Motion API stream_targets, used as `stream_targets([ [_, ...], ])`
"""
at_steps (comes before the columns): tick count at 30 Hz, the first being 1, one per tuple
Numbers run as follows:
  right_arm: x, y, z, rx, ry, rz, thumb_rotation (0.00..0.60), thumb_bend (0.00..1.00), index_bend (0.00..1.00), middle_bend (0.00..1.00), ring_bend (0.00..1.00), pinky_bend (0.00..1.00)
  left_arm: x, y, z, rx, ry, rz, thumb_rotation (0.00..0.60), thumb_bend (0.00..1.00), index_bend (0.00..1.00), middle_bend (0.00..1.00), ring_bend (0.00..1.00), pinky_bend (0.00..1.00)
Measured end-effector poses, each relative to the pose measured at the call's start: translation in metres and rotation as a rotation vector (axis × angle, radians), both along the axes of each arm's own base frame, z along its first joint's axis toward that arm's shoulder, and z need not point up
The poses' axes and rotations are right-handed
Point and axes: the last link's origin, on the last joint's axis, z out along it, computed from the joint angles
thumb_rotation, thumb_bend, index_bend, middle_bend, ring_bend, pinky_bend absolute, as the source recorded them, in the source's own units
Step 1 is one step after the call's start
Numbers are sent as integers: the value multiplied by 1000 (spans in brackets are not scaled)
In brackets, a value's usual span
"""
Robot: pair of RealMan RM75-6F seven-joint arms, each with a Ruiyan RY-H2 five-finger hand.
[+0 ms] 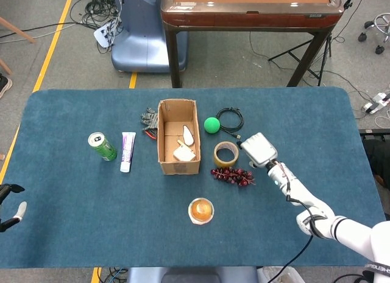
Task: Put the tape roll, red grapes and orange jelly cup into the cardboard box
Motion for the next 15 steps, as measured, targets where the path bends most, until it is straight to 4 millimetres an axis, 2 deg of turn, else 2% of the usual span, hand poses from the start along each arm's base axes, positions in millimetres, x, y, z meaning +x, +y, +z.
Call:
stream_targets([
  [5,6,-3,-8,19,-2,19,600,193,437,1000,1000,1000,-2,-1,6,27,0,19,600,332,424,442,340,534],
  [15,17,-5,-20,56,9,43,600,237,437,1000,1000,1000,-4,-3,18,61,-6,55,600,332,424,442,340,533],
])
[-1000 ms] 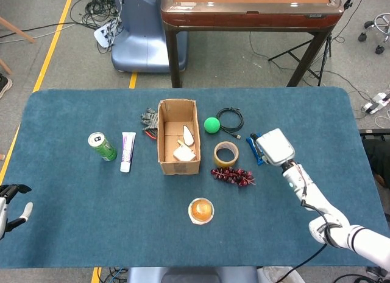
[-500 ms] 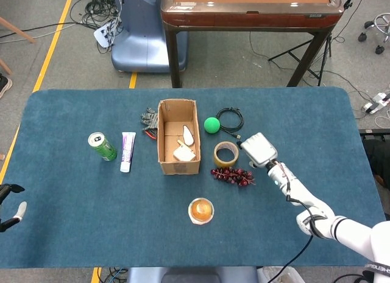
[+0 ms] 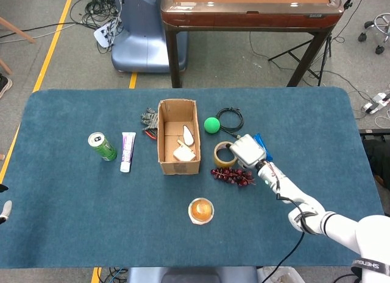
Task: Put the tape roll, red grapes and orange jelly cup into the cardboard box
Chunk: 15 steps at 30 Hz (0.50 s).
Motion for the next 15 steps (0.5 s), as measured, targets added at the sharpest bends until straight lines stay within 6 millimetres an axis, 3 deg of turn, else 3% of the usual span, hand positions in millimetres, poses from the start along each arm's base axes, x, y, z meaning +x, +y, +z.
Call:
stream_targets([
  [15,0,-1,-10,26,30,-28,600,375,450,1000,1000,1000,-3,0,4,6,-4,30,600,332,424,442,340,534],
])
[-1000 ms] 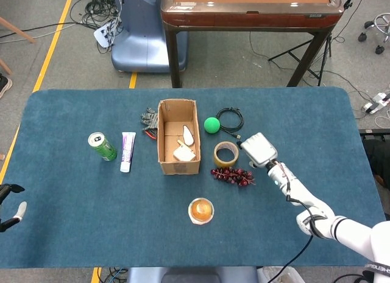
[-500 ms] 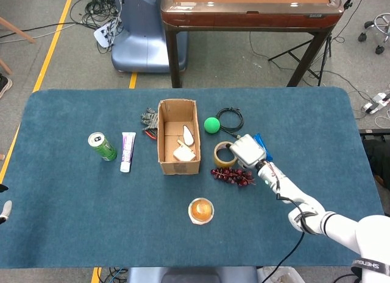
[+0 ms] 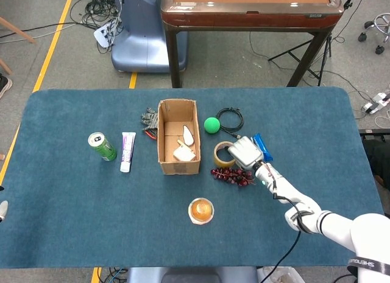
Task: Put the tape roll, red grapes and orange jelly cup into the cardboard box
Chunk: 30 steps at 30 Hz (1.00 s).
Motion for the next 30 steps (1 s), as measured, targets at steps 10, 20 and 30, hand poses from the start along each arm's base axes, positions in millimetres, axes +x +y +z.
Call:
stream_targets([
  [10,-2,1,-5,6,14,-7,600,410,592,1000,1000,1000,0,0,2,5,-4,2,600,331,424,442,340,534],
  [20,-7,4,1,-13,-10,-8,600,414,685,1000,1000,1000,0,0,2,1,0,2,600,332,424,442,340,534],
  [30,-7,6,25,-64,-40,15,600,417,692,1000,1000,1000,-1,1,0,-9,8,5,600,332,424,442,340,534],
])
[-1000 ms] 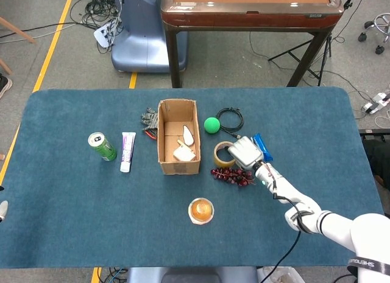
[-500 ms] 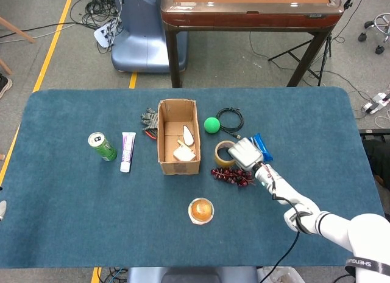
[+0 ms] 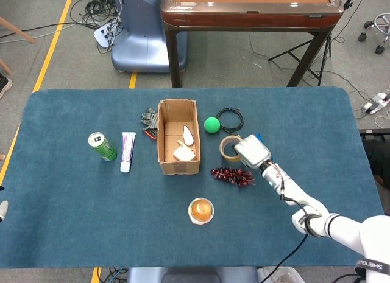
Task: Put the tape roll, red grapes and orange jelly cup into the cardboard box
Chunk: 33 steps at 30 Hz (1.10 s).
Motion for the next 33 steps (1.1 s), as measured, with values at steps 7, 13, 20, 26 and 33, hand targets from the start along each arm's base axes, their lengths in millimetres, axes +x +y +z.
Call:
stream_targets([
  [7,5,3,24,-54,-17,26,600,417,692,1000,1000,1000,-1,1,-2,-6,3,6,600,332,424,442,340,534],
  [13,20,4,47,-111,-46,63,600,417,692,1000,1000,1000,-1,3,-4,-14,5,8,600,332,424,442,340,534],
  [20,48,7,72,-176,-96,122,600,417,692,1000,1000,1000,-2,3,-5,-19,6,8,600,332,424,442,340,534],
  [26,76,7,82,-206,-131,179,600,417,692,1000,1000,1000,-1,3,-5,-17,4,7,600,332,424,442,340,534],
  [33,104,7,71,-180,-160,223,600,417,692,1000,1000,1000,-1,3,-4,-17,-3,6,600,332,424,442,340,534],
])
